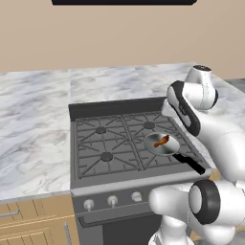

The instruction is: Place the chicken drumstick on the plate and place the mushroom on the same plate.

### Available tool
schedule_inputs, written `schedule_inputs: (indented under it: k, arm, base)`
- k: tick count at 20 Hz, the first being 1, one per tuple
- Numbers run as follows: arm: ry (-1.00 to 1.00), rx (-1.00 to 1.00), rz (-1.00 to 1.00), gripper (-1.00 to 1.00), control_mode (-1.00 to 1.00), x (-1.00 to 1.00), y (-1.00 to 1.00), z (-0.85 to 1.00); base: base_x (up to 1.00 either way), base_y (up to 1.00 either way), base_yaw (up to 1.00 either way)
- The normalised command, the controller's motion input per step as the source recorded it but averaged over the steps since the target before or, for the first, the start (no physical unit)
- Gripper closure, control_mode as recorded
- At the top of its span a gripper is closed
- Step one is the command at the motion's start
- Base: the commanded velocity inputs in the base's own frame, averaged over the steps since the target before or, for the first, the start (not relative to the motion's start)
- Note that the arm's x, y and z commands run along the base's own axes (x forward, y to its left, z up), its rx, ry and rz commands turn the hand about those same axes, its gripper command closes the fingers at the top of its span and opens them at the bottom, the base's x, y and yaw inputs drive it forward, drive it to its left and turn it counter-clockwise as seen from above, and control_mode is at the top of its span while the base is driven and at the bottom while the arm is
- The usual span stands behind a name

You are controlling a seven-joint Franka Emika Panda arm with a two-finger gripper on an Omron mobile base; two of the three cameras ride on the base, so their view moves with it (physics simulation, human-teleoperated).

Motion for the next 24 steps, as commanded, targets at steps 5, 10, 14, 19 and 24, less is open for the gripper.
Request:
schedule_inputs:
  k: [5,10,14,19,24]
  arm:
    - [0.01,0.02,-0.12,-1.0,-1.0,0.4,-0.24,-0.23]
    - [0.01,0.0,0.0,-1.0,-1.0,0.39,-0.08,-0.3]
    - [0.01,0.0,0.0,-1.0,-1.0,0.39,-0.01,-0.4]
    - [0.03,0.0,0.0,-1.0,-1.0,0.42,0.0,-0.5]
    - [0.01,-0.01,0.0,-1.0,-1.0,0.38,0.0,-0.52]
  base:
    - [0.0,0.0,0.0]
    - [0.0,0.0,0.0]
    - [0.0,0.0,0.0]
    - [0.0,0.0,0.0]
    - [0.0,0.0,0.0]
